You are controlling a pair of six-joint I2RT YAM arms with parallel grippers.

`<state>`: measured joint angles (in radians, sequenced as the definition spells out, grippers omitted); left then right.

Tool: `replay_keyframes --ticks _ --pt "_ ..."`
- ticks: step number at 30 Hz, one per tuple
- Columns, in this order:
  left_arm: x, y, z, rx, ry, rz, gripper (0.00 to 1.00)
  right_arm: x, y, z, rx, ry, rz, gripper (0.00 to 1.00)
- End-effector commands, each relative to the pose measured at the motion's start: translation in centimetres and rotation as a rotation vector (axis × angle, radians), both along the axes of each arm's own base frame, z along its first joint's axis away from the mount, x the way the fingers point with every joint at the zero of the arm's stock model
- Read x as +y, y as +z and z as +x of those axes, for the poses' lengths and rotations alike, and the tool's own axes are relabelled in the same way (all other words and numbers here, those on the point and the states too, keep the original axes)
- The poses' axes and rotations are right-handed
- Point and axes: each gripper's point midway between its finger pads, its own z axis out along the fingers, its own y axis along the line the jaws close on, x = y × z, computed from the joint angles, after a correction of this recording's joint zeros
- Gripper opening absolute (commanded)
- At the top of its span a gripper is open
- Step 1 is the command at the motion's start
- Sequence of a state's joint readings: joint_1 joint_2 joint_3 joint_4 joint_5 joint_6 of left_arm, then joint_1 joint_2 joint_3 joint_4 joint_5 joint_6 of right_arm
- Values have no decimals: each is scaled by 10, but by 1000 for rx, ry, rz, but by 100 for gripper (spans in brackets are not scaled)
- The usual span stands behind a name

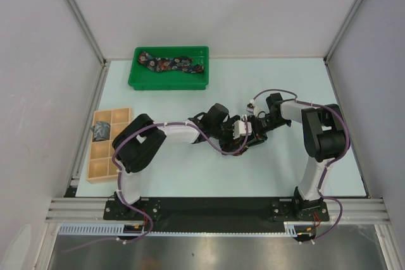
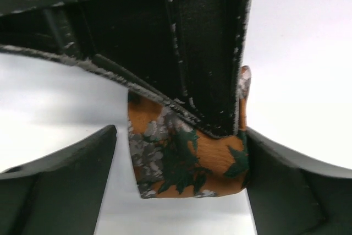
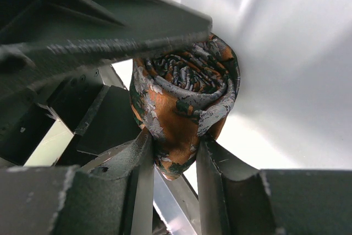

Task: Roll the ties
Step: Pick up the tie at the center of the board.

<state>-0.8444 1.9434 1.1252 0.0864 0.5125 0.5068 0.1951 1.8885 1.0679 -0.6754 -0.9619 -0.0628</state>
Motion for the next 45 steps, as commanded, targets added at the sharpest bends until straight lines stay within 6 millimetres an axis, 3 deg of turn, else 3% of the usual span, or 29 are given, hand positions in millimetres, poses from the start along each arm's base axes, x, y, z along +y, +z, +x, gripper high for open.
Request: replay_keyframes --ticks 1,9,16,24,31,45 --pt "-13 12 -9 27 -86 -32 84 6 7 -3 -15 20 23 0" --pt "-10 6 -24 63 -125 -22 59 6 6 4 -16 -10 26 1" --pt "-3 -2 -33 69 -148 10 37 5 -2 8 9 -30 15 19" --pt "0 -10 -37 78 -147 34 31 5 -3 15 50 -73 32 36" --pt "1 -14 -38 87 -145 46 29 5 2 19 54 -89 57 43" --pt "4 -21 -45 93 -159 65 25 2 -2 26 66 -121 45 48"
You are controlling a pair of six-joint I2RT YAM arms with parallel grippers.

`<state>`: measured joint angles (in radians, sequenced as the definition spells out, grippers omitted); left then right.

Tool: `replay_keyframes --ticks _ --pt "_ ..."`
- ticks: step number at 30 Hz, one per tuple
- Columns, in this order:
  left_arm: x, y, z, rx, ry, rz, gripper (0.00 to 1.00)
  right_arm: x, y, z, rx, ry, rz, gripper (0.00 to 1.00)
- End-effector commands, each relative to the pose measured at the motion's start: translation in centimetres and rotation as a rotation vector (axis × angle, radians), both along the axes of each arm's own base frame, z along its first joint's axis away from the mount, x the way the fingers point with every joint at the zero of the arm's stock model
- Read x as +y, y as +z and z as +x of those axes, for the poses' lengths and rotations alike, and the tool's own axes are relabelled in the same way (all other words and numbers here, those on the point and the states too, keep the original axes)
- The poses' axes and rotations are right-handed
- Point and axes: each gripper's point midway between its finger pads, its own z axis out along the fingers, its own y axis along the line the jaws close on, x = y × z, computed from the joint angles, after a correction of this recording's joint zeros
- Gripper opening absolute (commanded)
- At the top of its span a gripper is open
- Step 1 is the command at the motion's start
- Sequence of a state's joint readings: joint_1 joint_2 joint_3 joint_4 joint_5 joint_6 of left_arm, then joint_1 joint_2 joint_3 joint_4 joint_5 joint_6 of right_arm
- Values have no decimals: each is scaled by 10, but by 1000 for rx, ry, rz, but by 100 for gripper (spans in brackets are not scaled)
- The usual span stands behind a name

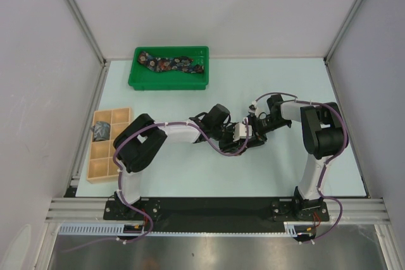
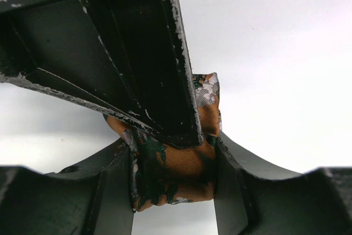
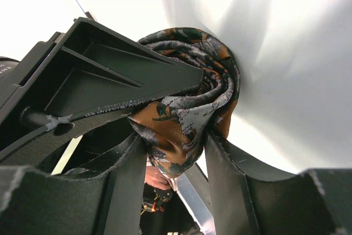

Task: Roll the ties
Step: Pick up the tie at the center of the board.

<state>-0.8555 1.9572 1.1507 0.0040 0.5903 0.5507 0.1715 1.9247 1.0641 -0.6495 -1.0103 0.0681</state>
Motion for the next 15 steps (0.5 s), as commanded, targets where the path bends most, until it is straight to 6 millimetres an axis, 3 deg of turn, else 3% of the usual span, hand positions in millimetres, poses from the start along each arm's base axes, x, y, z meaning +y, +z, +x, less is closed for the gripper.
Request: replay_keyframes --ticks 1,8,10,11,12,13,15 --pt "6 -16 -26 39 -71 48 24 -1 -4 24 -67 -36 3 48" --pt "6 -16 -29 32 -81 51 22 -5 -10 26 -61 -51 -32 47" --pt "6 -16 -29 32 -80 54 24 -5 -9 26 -69 -47 -31 27" --pt "6 -16 -29 33 -75 54 27 -5 -8 26 -74 -46 -30 20" --pt "6 -15 -29 38 -66 52 31 -5 -7 26 -79 -45 -29 7" --pt "6 -10 -26 28 -55 45 46 -6 -7 25 -85 -37 -26 2" --pt "6 -2 -21 25 -13 20 62 -6 -4 23 -89 -32 -23 0"
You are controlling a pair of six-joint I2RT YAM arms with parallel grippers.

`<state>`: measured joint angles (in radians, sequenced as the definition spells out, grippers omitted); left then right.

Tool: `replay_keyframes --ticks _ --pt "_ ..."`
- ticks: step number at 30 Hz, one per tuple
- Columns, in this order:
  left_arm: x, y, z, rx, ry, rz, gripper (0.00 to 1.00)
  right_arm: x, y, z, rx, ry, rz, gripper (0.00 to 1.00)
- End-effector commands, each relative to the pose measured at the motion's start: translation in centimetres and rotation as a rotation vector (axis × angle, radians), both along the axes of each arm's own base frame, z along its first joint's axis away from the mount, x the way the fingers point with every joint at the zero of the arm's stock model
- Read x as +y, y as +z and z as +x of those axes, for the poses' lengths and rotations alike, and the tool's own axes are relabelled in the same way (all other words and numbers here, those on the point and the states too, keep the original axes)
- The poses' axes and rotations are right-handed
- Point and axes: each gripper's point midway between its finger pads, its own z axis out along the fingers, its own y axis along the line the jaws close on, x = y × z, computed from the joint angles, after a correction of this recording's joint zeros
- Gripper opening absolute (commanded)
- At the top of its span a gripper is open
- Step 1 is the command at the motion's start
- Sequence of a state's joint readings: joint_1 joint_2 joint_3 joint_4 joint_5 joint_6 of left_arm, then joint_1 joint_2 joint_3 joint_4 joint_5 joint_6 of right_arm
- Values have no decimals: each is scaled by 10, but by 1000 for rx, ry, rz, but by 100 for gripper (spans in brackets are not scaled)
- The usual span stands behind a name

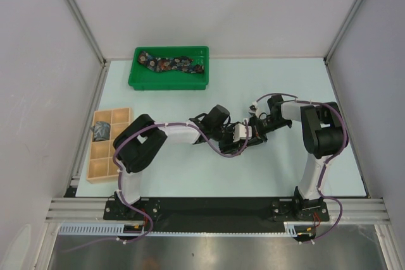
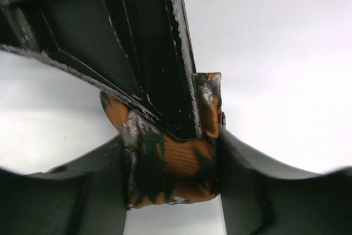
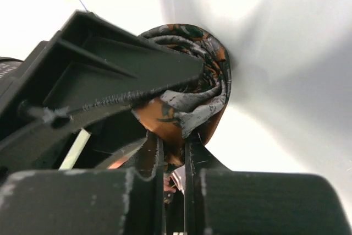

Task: Roll the ties
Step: Pick up the tie at the center of the board.

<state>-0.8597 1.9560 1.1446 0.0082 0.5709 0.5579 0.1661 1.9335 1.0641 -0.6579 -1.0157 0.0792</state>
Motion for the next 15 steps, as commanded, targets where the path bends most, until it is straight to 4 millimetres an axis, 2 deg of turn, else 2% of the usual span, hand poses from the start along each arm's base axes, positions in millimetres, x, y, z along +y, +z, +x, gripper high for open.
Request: replay_keyframes --ticks 1,2,3,4,5,9,12,15 --pt "8 4 -19 51 2 4 75 -5 -3 22 -117 -19 -23 0" --pt "4 21 -12 25 17 -46 80 -6 -2 22 -123 -16 -21 0" --pt "4 29 -9 44 48 -62 84 -5 -1 21 -127 -13 -21 0" --pt "7 37 -1 48 79 -78 96 -5 1 21 -133 -12 -15 0" --pt "6 56 2 46 84 -120 99 -5 2 21 -138 -11 -13 0" --pt "14 99 21 119 200 -201 99 -4 6 20 -146 -9 -5 0" --pt "25 122 37 168 287 -241 100 -2 10 22 -158 -6 0 0" --pt "37 134 49 201 372 -258 99 1 15 23 -172 3 11 0"
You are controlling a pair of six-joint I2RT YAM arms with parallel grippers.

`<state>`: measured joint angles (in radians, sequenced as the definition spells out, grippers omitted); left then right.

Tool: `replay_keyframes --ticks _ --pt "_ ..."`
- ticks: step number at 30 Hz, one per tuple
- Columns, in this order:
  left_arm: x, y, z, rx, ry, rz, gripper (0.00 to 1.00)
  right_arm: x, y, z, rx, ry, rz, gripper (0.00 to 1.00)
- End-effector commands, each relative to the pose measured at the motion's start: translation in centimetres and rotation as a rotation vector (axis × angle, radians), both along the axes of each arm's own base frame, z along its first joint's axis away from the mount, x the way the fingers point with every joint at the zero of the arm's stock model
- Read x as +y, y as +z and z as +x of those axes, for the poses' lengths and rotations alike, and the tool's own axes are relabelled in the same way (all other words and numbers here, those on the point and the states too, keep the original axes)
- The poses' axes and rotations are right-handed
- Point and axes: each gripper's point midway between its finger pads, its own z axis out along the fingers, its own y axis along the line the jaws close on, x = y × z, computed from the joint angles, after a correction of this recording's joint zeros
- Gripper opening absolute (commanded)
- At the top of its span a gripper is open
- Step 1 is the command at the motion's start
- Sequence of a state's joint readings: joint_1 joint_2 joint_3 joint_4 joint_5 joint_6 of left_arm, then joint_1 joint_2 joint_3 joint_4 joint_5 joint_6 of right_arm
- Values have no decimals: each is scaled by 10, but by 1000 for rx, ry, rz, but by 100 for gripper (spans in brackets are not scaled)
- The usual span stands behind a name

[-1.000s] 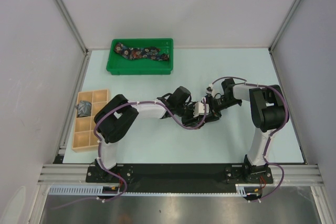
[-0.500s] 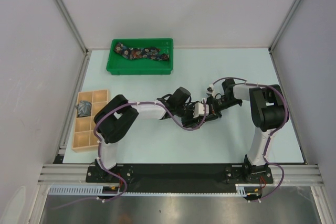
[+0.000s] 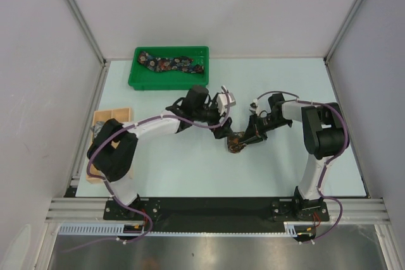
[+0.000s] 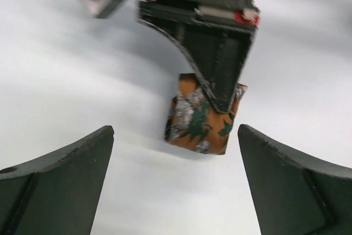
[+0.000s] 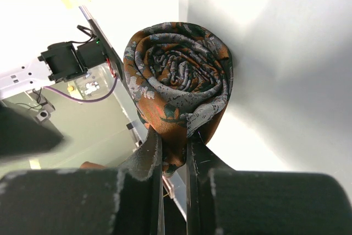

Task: Roll the ties
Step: Pick up the tie at the center of the board.

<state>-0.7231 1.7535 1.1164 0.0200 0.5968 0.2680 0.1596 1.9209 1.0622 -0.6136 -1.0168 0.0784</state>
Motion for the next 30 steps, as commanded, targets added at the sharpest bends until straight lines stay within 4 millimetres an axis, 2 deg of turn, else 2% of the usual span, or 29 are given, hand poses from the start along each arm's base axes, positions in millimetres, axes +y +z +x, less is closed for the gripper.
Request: replay_keyframes --ticks 1,3,7,8,13,15,16,17,19,20,22,23,24,25,26,28,29,30 --pt "11 56 13 79 120 -99 100 3 15 15 -125 12 4 0" --pt "19 62 13 92 140 -70 99 8 23 17 -151 26 14 0" --pt "51 93 25 -1 240 -71 100 17 43 25 -218 45 37 0" --pt "60 106 26 -18 267 -70 99 19 47 26 -232 49 39 0" --pt "98 121 24 -105 254 -52 100 25 61 26 -283 78 40 0" --pt "99 129 14 -74 188 -98 99 27 66 25 -296 87 46 0" --pt "108 137 17 -52 173 -118 99 31 74 26 -327 99 52 0" --pt "105 160 -1 -5 56 -173 100 33 79 28 -348 105 53 0" --pt "111 173 10 21 93 -188 99 36 91 28 -394 126 50 0" --pt "112 190 19 19 153 -229 99 41 109 31 -453 143 59 0" --pt "124 218 24 -24 223 -307 99 43 124 32 -517 171 44 0" --pt "126 226 27 21 269 -365 100 49 143 33 -581 190 52 0" --pt "127 229 20 53 250 -397 100 49 151 33 -605 199 43 0" --pt "134 243 19 25 245 -445 100 52 160 32 -638 210 44 0" --pt "136 230 14 102 265 -459 100 57 171 27 -670 225 52 0" --pt "139 239 -7 85 208 -490 99 63 192 26 -731 238 59 0" --pt "140 231 -16 129 202 -492 99 66 200 24 -746 241 66 0" --pt "140 234 -20 124 197 -516 100 72 213 19 -780 252 82 0"
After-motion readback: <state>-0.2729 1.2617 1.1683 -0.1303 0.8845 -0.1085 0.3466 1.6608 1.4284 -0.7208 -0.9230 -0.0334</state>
